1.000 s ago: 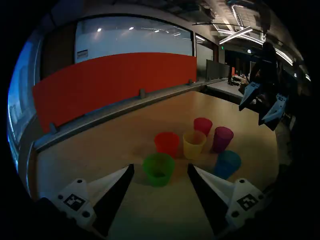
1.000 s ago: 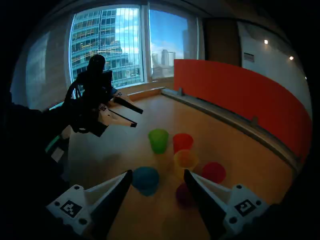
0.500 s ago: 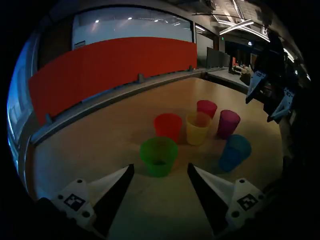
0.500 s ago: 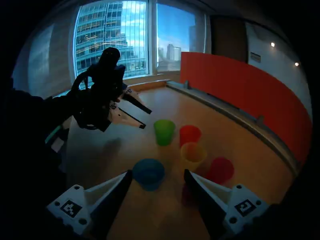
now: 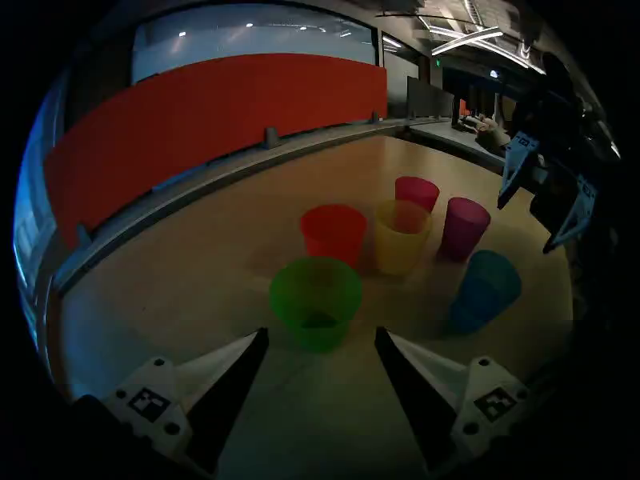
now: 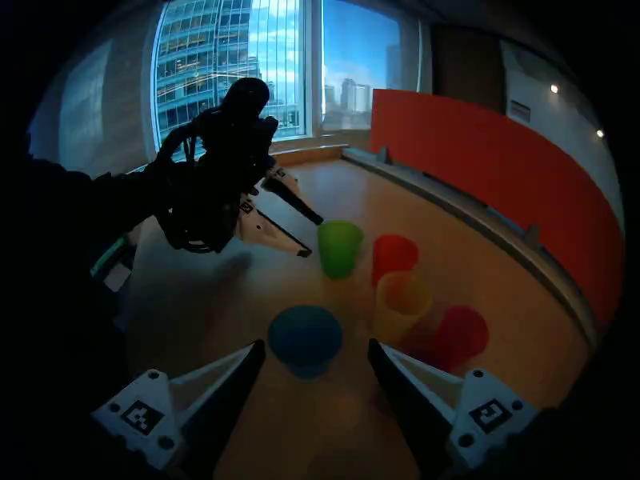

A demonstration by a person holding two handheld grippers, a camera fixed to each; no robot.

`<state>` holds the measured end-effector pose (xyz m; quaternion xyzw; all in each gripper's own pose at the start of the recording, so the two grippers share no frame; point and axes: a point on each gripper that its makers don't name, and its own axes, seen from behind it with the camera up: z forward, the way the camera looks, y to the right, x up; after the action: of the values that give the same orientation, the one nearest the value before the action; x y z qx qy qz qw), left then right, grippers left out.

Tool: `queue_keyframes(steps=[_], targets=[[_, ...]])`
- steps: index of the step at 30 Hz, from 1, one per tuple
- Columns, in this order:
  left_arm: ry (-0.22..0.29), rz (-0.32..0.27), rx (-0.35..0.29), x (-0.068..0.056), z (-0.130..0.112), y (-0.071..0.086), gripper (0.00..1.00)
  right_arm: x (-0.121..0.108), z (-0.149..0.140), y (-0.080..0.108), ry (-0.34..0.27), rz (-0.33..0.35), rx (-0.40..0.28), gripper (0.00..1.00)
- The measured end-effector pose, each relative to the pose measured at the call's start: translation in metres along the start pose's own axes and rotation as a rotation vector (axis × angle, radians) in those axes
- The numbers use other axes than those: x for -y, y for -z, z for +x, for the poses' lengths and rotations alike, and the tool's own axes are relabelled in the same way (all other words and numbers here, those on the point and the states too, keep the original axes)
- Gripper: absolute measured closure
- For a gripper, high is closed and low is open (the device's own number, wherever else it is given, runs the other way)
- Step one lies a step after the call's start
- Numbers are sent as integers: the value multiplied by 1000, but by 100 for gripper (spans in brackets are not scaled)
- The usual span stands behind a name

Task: Pour water

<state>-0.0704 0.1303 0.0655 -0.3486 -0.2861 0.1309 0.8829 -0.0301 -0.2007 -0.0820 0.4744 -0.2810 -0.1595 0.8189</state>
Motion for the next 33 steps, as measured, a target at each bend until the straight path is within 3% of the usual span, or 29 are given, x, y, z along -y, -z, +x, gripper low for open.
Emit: queue_keyframes(steps=[15, 33], targets=[[5, -21, 9, 5, 6, -27, 0, 0, -12, -16, -6, 12, 23, 1], [-26, -32, 7, 1, 15, -42, 0, 4, -26, -38, 35, 17, 52, 1]])
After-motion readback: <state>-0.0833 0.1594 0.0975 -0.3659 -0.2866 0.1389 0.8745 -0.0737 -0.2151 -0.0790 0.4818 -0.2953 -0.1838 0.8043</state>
